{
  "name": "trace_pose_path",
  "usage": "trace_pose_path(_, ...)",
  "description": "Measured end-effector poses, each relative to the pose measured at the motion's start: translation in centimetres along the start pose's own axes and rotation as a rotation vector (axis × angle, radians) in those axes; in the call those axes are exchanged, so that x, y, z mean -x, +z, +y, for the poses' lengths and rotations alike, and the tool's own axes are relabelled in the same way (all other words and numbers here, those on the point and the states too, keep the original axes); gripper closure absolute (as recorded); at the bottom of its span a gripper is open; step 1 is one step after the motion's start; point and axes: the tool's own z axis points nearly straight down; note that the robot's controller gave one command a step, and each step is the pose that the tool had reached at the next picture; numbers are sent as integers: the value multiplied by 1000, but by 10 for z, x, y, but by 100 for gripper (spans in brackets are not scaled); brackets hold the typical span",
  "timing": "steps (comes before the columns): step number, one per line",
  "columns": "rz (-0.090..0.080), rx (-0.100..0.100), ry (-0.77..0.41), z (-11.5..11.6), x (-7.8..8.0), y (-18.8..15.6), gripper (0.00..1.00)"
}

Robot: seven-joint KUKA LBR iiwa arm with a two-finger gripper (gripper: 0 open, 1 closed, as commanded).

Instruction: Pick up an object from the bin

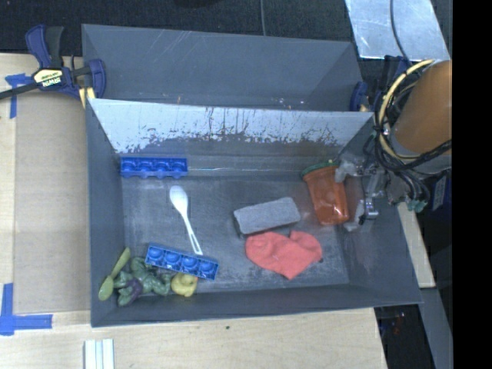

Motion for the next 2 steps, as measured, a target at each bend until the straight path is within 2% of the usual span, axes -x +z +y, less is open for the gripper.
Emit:
trace_pose_path(1, -8, -1, -3, 1, 2, -5, 0)
trace_pose_path(2, -10, -2, -63, 74, -26, 85, 0)
